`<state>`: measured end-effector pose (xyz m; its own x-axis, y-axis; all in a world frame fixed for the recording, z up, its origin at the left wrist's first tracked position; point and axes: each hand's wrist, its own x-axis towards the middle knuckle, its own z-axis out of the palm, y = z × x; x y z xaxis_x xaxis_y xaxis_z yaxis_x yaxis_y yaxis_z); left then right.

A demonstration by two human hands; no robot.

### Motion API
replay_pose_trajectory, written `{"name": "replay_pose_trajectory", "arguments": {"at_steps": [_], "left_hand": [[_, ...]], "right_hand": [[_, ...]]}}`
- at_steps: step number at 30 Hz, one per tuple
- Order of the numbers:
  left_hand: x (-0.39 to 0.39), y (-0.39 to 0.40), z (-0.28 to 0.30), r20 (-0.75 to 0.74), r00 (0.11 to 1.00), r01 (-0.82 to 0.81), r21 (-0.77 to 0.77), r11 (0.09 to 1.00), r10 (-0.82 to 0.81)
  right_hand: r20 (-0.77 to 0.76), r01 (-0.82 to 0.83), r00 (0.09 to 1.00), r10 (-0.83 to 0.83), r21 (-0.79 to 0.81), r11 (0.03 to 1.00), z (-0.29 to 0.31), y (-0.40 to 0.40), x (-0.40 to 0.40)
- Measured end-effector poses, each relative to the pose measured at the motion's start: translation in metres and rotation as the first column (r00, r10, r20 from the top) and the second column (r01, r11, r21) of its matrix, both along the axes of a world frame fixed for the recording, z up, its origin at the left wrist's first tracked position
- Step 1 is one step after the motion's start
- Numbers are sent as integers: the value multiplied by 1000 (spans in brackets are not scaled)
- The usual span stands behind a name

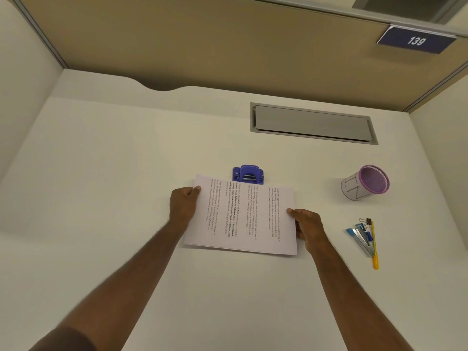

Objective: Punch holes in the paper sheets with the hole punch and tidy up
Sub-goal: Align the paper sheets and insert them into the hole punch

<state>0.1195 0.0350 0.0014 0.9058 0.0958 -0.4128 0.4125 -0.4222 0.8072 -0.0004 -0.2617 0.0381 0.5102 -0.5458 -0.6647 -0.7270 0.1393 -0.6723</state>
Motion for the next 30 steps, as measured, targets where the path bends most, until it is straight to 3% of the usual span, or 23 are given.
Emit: {"name": "replay_pose_trajectory", "arguments": {"at_steps": [30], "left_hand": [[10, -5, -4, -5, 1000, -9, 17, 1000, 9]], "right_hand": [[-51, -56, 997, 53, -49, 997, 13, 5, 15]]}}
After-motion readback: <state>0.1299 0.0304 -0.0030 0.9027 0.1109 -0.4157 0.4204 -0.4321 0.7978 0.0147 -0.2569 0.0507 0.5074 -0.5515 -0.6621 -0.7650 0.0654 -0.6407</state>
